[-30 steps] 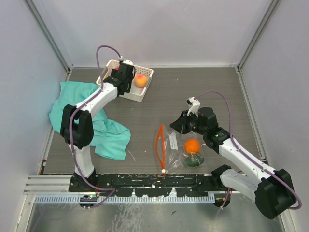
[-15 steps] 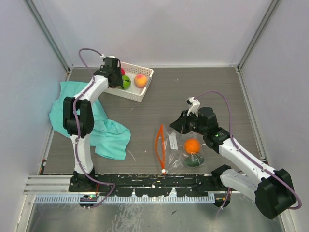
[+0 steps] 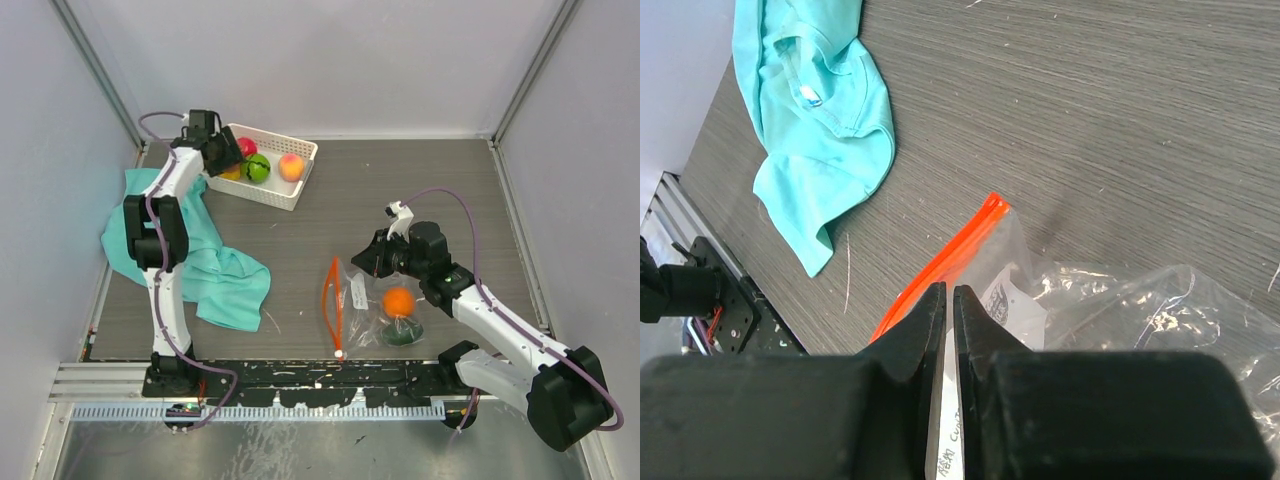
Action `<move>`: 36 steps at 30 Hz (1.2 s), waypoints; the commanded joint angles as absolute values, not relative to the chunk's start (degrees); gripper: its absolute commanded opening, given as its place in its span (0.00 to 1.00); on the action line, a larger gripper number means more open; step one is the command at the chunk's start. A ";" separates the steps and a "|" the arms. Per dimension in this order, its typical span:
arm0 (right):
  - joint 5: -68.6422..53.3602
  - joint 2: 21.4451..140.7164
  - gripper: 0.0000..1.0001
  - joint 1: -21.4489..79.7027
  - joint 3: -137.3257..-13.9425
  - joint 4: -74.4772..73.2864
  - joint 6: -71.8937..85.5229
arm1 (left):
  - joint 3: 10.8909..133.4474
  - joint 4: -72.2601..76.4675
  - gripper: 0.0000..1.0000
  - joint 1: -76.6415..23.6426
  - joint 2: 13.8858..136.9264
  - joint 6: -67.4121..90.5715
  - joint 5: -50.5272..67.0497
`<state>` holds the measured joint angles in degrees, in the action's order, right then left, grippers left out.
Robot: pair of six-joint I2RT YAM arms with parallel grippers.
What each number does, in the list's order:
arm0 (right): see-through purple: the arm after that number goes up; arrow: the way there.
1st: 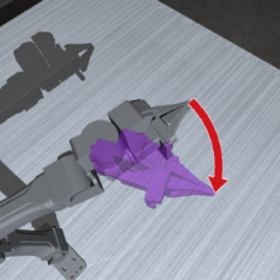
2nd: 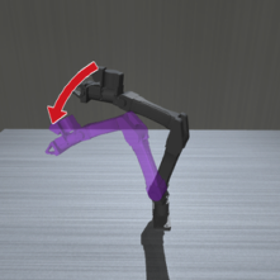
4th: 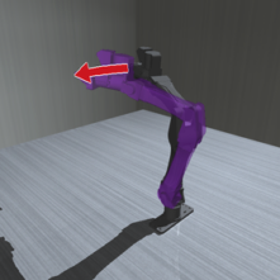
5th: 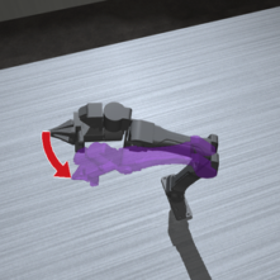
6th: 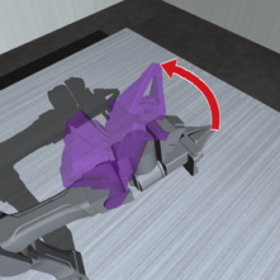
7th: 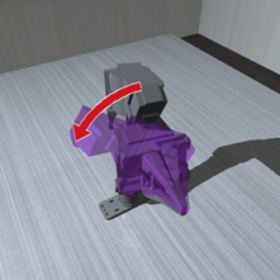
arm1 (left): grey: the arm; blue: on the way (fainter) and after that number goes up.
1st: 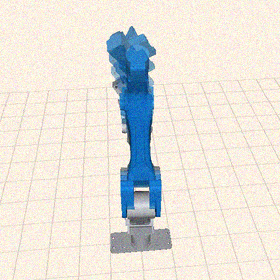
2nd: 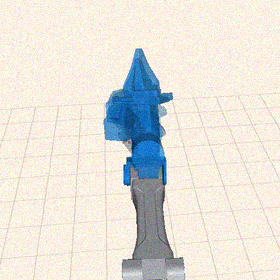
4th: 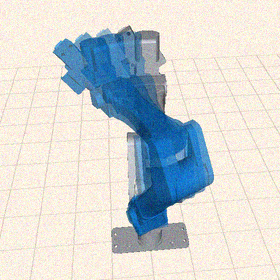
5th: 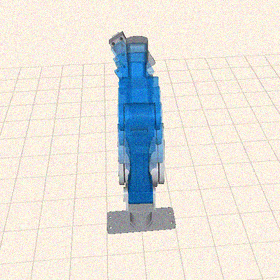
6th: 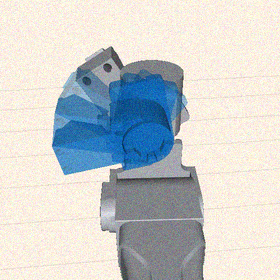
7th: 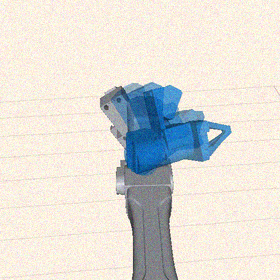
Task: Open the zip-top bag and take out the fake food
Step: Place the fake fruit in the bin, then pick up the fake fruit from the zipper food storage bag.
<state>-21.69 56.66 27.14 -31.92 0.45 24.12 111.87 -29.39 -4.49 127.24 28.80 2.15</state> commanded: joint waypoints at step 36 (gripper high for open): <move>-25.09 53.88 0.23 26.89 -30.08 6.25 24.76 | 102.28 4.08 0.98 -6.72 120.76 53.39 43.41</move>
<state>-23.86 55.37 27.14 -30.15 2.46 24.21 103.18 -5.54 -4.45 127.79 51.59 38.00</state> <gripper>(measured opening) 0.221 0.983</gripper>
